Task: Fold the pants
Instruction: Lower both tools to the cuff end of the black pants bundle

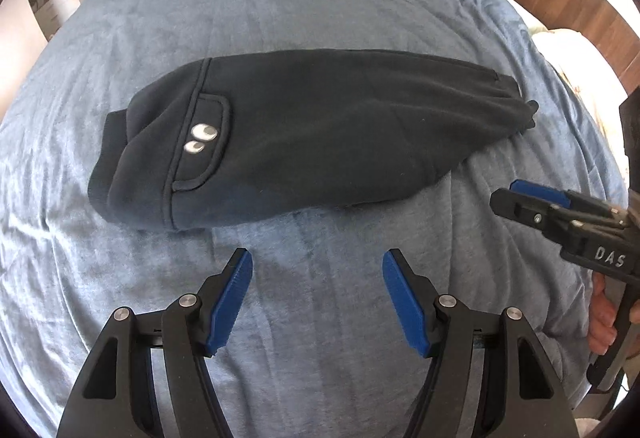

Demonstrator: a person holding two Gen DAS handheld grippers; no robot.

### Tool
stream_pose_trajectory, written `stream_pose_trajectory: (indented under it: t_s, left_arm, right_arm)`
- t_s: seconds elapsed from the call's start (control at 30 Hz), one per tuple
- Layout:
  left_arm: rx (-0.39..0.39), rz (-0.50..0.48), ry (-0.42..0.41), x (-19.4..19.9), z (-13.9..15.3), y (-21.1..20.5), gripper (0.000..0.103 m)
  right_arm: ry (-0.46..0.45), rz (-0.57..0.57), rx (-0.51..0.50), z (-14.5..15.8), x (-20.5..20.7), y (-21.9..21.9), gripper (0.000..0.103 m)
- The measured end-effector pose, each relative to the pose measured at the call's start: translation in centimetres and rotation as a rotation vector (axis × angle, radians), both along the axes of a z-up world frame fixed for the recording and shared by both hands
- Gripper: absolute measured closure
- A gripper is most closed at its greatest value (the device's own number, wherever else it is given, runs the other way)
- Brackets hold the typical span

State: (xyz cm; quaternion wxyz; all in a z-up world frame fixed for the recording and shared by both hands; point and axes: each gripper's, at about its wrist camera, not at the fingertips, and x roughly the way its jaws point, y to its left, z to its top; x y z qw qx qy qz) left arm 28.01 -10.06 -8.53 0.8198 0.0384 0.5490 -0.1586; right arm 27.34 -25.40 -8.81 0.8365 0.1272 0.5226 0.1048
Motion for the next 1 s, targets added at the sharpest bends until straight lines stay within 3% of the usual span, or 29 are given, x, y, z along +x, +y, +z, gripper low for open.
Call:
stream_pose_trajectory:
  t_s: [0.13,0.27,0.53,0.7,0.87,1.0]
  left_arm:
    - [0.010,-0.069,-0.049,1.2,1.1,-2.3,0.036]
    - [-0.017,-0.177,-0.108,3.7,3.1,-5.2,0.036]
    - [-0.005,-0.517,-0.279,10.0,5.5,-15.7,0.036]
    - [-0.003,-0.709,-0.279,14.4,4.8,-22.6,0.036]
    - [-0.021,-0.844,-0.226,17.0,3.3,-27.6,0.037]
    - [-0.044,-0.898,-0.114,18.7,1.0,-30.7,0.039]
  right_arm:
    - [0.001,-0.056,0.004,-0.2,-0.6,-1.5,0.048]
    - [-0.038,-0.189,0.019,0.8,-0.9,-4.9,0.048]
    - [-0.119,-0.534,0.032,2.0,-1.3,-12.9,0.048]
    - [-0.159,-0.825,0.074,1.6,-1.1,-16.9,0.048]
    - [-0.158,-0.921,0.113,-0.1,0.8,-18.5,0.048]
    - [-0.135,-0.985,0.155,-2.0,1.6,-20.0,0.048]
